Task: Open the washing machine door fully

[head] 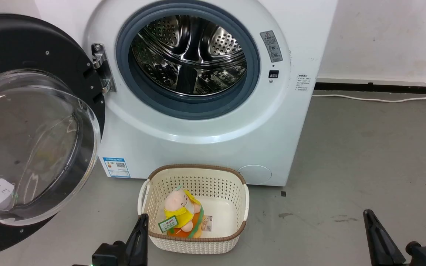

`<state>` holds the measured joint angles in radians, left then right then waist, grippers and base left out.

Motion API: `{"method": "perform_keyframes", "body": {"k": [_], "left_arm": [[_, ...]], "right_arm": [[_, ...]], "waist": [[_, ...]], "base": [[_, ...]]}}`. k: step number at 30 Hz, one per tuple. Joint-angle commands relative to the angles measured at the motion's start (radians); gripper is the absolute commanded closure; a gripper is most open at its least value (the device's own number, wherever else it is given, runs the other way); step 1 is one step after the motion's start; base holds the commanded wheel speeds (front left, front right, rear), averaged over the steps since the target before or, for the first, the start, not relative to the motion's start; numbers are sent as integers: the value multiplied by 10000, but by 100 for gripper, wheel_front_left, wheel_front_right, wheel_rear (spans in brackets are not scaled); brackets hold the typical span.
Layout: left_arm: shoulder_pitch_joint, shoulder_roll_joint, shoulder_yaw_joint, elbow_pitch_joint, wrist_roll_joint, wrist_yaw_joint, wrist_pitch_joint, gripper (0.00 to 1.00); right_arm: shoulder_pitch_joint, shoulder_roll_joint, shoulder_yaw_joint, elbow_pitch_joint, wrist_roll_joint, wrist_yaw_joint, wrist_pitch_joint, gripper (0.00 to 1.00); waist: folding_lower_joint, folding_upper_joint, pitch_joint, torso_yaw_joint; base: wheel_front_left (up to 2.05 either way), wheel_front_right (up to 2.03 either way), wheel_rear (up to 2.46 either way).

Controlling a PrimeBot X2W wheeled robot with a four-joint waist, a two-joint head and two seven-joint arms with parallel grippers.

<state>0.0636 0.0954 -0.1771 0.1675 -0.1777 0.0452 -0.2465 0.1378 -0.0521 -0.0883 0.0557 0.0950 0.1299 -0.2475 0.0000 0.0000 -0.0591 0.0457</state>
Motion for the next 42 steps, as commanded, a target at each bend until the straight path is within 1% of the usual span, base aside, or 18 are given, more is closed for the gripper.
{"method": "perform_keyframes", "body": {"k": [1,42], "left_arm": [[-36,-22,68,-70,98,-24,56,100],[-250,-175,674,-641,695,-176,912,100]], "right_arm": [[-72,1,29,-30,-51,0,52,100],[-537,7,332,-217,-370,3,914,100]], "waist": [[0,0,8,-6],[0,0,215,-166]], "base": [[0,0,0],[0,0,0]]}}
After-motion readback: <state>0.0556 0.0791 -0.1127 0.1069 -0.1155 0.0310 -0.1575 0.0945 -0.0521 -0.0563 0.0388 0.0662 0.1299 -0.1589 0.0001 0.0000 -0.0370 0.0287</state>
